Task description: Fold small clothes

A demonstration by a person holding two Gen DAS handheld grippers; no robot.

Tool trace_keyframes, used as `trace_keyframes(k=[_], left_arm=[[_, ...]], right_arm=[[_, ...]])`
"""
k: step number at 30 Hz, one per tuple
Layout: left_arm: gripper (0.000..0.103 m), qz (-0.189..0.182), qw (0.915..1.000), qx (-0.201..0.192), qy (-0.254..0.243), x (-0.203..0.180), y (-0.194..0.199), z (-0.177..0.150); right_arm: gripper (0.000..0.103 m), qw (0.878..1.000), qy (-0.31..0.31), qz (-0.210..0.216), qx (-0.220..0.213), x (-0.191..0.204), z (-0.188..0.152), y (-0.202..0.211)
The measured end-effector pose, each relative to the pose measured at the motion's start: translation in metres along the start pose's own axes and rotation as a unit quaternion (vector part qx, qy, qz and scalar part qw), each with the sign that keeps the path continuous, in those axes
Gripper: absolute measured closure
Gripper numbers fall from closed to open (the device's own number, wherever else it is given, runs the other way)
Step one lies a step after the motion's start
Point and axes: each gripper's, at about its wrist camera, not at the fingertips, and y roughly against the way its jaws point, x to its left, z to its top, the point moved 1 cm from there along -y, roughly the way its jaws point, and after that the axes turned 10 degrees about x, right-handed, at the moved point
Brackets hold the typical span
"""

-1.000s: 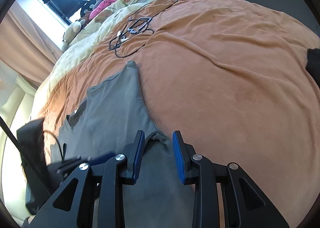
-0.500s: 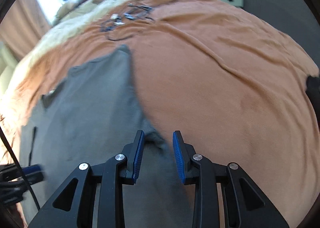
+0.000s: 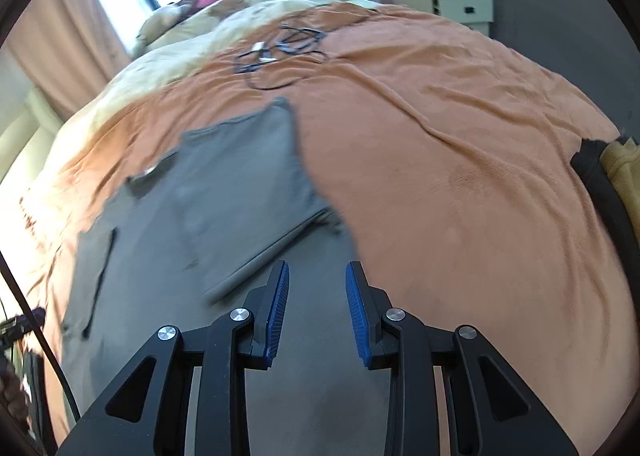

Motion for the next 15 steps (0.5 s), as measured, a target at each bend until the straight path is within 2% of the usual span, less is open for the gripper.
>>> trace_keyframes(k=[4, 5, 12, 13, 14, 15], left_arm=[[0.032, 0.002, 0.9998, -0.018, 0.013, 0.014, 0.034, -0.023], [0.028, 0.006, 0.9995, -0.025, 0.016, 0.016, 0.044, -0.029], [0.018, 0.025, 0.9959, -0.081, 0.031, 0.027, 0.107, -0.081], [0.017, 0.026, 0.9950, -0.090, 0.035, 0.029, 0.115, -0.090], [0.015, 0.027, 0.9942, -0.098, 0.036, 0.029, 0.122, -0.096], [0.013, 0.032, 0.9932, -0.106, 0.035, 0.030, 0.130, -0.104]], right_arm=[[0.076, 0.999, 0.047, 0.003, -0.002, 0.019, -0.017, 0.038], [0.076, 0.998, 0.060, -0.006, -0.002, 0.026, -0.022, 0.049], [0.076, 0.993, 0.119, -0.014, -0.014, 0.040, -0.053, 0.113], [0.073, 0.992, 0.120, -0.021, -0.015, 0.039, -0.059, 0.122], [0.064, 0.992, 0.123, -0.030, -0.018, 0.039, -0.065, 0.129], [0.032, 0.991, 0.129, -0.038, -0.025, 0.040, -0.070, 0.139]])
